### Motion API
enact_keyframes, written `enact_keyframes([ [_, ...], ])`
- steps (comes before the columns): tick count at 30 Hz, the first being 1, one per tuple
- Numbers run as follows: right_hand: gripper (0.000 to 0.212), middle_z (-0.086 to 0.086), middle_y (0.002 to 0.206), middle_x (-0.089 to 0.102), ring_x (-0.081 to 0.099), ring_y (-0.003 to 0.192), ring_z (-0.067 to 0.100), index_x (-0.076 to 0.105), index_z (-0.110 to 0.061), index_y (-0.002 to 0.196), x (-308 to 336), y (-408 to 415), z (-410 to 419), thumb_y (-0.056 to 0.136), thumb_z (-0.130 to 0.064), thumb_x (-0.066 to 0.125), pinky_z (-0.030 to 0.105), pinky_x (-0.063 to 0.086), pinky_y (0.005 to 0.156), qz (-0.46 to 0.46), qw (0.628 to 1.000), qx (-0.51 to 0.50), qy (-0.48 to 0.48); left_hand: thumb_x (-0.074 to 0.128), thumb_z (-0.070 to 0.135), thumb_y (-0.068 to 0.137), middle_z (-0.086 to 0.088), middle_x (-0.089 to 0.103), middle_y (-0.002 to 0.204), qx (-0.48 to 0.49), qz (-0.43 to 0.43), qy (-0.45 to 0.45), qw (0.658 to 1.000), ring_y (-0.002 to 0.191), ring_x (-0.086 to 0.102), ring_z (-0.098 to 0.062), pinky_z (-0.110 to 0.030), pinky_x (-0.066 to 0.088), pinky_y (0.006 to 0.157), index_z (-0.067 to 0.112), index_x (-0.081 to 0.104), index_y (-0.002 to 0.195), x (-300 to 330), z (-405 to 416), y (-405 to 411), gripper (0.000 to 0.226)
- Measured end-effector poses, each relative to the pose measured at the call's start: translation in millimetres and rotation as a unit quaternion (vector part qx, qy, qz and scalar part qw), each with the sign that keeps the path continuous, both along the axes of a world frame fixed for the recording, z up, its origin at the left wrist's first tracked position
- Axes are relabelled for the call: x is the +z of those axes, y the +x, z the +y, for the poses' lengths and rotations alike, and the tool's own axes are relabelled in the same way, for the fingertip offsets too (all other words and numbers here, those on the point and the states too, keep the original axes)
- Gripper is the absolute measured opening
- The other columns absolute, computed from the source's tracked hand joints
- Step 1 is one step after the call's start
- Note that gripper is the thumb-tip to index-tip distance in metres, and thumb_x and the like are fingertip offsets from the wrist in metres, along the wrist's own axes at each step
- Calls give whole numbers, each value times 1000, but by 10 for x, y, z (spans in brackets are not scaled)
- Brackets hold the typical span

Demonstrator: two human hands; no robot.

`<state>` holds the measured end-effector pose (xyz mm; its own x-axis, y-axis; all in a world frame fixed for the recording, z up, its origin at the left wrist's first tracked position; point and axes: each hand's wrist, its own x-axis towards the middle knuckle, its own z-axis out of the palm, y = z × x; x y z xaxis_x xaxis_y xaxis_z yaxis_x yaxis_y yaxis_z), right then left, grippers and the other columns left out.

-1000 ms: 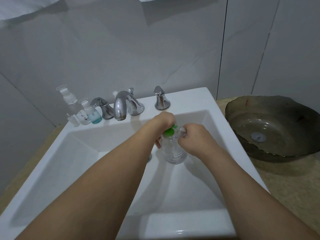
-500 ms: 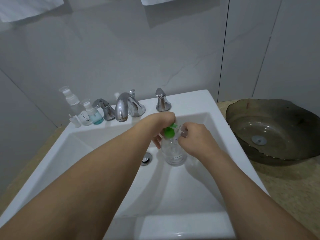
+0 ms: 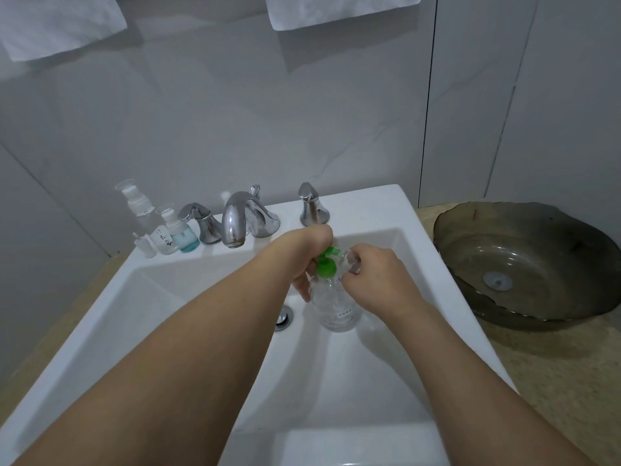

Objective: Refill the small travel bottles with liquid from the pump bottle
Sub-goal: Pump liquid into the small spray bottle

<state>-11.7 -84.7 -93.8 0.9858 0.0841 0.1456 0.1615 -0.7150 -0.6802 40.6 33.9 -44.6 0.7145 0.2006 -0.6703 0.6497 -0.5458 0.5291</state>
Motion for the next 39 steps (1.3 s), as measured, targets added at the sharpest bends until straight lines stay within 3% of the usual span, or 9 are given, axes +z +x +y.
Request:
enact_keyframes([
  [3,2,5,83,61,57,79,31,57,-13,80,-15,9,-8,79,-15,56,34,49,67,11,1000,3,-3,29,19,95,-24,64,106,16,-13,14,1000,92,66,-57,-67,57,83,-4,61,97,-12,-21,-33,38],
  [6,12,4,75,55,53,73,30,47,-16,68,-40,19,8,79,-14,53,30,39,60,35,999,8,-17,29,12,96,-27,60,115,35,-35,33,998,100,65,-57,-64,56,88,-7,54,87,-49,-69,-77,32],
  [8,4,6,81,58,55,76,31,55,-12,78,-51,29,10,79,-15,53,30,42,61,41,999,2,-28,30,5,98,-33,60,116,44,-49,51,997,102,65,-57,-63,55,91,-8,52,83,-74,-115,-86,29],
  [10,11,8,85,61,57,79,31,59,-10,86,-52,34,11,79,-15,53,31,47,63,43,998,1,-37,31,1,97,-38,62,114,39,-61,69,995,100,67,-57,-62,56,91,-9,51,80,-90,-129,-78,28],
  [14,11,8,84,61,58,78,31,61,-9,86,-47,25,11,79,-14,54,33,49,64,44,998,3,-34,31,0,96,-36,63,111,20,-66,82,994,99,68,-56,-61,56,91,-10,53,81,-124,-114,-60,28],
  [23,8,6,84,61,57,78,30,60,-13,85,20,0,4,80,-16,55,33,49,66,-5,1000,8,-6,43,29,96,-21,65,96,-8,-2,9,1000,82,65,-44,-57,57,84,-1,56,97,27,-6,-15,33],
  [28,5,2,83,61,58,77,26,57,-19,86,26,-15,-4,80,-18,57,31,48,66,-7,1000,13,11,39,30,98,-21,63,95,-19,37,-24,999,85,61,-43,-69,46,99,-1,56,101,74,12,30,35],
  [33,10,3,84,61,58,79,27,60,-17,89,35,-4,-11,80,-18,57,33,50,68,-2,1000,8,11,38,25,93,-23,69,105,-36,37,-6,999,95,65,-48,-69,52,92,-1,63,102,38,-15,26,37],
  [39,12,3,82,60,57,78,28,62,-15,89,33,-5,1,79,-15,55,32,49,66,-2,1000,3,-3,39,20,92,-24,70,99,-22,4,33,999,90,69,-52,-66,58,79,-2,67,98,-28,-50,13,36],
])
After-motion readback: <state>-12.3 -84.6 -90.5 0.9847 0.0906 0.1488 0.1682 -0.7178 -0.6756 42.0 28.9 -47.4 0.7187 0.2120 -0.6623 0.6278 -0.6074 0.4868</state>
